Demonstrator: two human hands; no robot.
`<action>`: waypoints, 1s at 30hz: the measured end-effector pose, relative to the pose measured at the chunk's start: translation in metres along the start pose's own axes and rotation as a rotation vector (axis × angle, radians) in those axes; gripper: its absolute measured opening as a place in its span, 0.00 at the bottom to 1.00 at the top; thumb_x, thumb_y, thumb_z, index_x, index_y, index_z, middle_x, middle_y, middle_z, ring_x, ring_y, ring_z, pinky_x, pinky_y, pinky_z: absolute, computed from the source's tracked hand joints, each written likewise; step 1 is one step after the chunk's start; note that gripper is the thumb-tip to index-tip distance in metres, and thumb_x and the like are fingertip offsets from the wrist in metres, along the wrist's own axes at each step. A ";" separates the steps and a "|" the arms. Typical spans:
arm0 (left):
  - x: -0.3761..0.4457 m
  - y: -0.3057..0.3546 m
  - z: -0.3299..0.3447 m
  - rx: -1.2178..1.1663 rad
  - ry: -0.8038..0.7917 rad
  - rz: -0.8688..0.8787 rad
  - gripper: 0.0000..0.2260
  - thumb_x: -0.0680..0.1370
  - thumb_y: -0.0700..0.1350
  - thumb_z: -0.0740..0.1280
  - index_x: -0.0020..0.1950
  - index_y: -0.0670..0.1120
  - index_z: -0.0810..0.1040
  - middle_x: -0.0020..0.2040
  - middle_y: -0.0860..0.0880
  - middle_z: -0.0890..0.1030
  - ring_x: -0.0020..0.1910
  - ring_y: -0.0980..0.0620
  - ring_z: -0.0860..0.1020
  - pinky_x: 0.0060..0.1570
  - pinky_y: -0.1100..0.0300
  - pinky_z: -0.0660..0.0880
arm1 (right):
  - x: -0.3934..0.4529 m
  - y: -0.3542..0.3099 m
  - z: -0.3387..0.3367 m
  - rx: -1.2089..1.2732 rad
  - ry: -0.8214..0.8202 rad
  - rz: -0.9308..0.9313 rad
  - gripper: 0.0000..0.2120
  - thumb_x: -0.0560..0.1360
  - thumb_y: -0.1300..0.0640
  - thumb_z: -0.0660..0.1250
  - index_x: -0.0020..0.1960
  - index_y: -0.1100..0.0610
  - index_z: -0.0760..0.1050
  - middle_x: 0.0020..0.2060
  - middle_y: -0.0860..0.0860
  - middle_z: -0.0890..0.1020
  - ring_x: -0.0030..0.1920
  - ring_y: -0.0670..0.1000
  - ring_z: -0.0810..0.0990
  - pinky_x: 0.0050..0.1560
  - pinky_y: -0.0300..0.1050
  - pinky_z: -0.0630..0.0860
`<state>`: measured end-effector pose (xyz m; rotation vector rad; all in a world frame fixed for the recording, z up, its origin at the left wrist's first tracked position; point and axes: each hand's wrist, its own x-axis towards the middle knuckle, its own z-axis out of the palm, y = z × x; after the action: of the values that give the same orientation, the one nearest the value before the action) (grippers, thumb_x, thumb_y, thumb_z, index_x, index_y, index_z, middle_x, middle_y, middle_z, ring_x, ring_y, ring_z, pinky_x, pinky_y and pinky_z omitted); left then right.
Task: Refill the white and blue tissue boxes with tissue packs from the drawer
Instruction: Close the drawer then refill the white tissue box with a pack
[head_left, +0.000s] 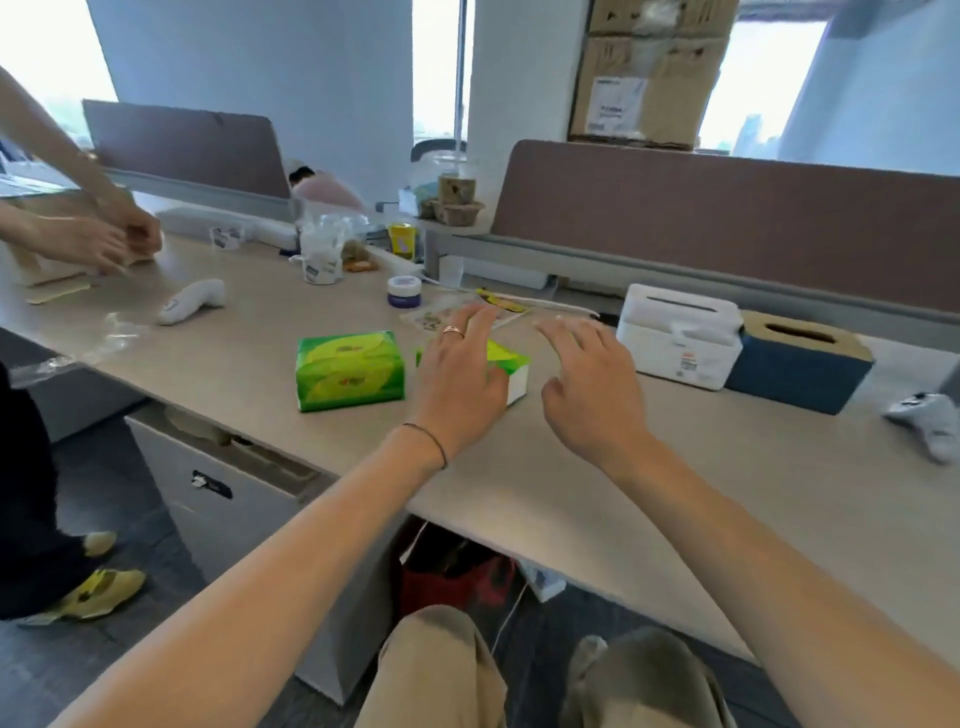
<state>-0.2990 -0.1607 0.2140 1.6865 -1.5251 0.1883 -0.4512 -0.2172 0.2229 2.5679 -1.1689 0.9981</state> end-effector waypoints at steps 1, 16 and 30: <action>0.012 0.010 0.013 -0.013 -0.015 0.013 0.30 0.71 0.41 0.64 0.75 0.45 0.69 0.72 0.44 0.71 0.70 0.41 0.70 0.69 0.46 0.69 | 0.003 0.018 -0.003 -0.008 0.007 0.032 0.30 0.66 0.63 0.64 0.69 0.56 0.74 0.64 0.54 0.78 0.66 0.60 0.73 0.64 0.57 0.71; 0.160 0.078 0.203 0.100 -0.375 0.233 0.19 0.81 0.44 0.63 0.73 0.52 0.73 0.70 0.50 0.76 0.70 0.49 0.71 0.66 0.57 0.68 | 0.061 0.244 0.020 -0.073 -0.095 0.304 0.22 0.75 0.66 0.66 0.68 0.56 0.76 0.61 0.52 0.78 0.61 0.55 0.74 0.56 0.48 0.75; 0.176 0.076 0.238 0.268 -0.397 0.336 0.13 0.83 0.52 0.63 0.65 0.54 0.80 0.58 0.47 0.84 0.63 0.45 0.75 0.66 0.58 0.62 | 0.079 0.269 0.024 -0.106 -0.273 0.210 0.02 0.75 0.55 0.70 0.46 0.52 0.82 0.46 0.49 0.85 0.48 0.53 0.81 0.44 0.48 0.77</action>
<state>-0.4181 -0.4417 0.2038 1.7311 -2.1622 0.2532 -0.5940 -0.4602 0.2183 2.5953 -1.5421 0.6114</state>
